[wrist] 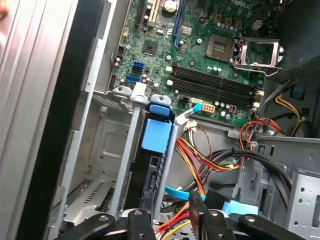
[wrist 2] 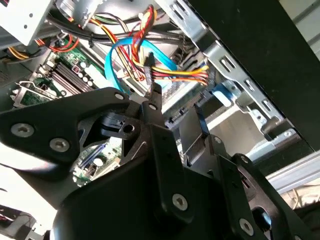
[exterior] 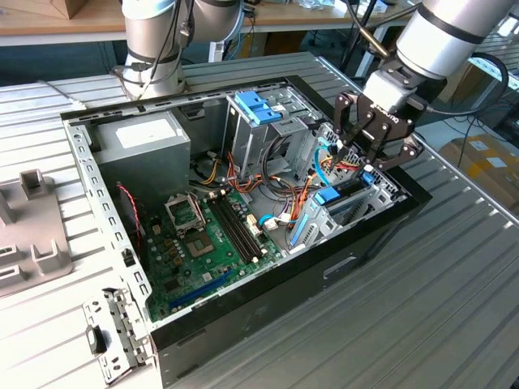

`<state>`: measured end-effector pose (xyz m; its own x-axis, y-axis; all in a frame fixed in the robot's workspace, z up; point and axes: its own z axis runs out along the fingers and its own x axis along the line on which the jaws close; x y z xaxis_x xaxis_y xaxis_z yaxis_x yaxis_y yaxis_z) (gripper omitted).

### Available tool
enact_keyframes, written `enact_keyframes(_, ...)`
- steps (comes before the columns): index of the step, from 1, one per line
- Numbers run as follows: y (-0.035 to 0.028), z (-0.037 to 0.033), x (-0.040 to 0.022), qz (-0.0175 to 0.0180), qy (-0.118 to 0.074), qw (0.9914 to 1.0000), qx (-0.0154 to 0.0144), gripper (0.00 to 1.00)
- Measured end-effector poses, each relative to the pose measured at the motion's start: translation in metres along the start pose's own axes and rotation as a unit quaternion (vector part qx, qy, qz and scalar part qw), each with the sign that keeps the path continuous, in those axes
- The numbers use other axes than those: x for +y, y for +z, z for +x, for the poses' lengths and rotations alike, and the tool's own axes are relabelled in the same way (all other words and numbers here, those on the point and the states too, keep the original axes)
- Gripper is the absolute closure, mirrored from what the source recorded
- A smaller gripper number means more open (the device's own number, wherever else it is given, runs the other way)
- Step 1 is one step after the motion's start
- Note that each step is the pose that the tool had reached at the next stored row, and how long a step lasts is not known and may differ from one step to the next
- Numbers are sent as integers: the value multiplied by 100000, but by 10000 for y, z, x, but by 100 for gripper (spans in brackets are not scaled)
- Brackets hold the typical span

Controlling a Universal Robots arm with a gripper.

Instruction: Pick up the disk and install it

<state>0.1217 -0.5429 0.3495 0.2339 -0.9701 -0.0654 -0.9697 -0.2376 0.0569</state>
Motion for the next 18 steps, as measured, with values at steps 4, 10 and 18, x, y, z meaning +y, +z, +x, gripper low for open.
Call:
enact_keyframes(4, 27, -103, -27, -22, -317, 99999, 21, 58)
enact_keyframes(10, 70, -257, -76, -78, -1174, 99993, 68, 58)
enact_keyframes(18, 113, -251, -114, -142, -2149, 99977, 122, 58)
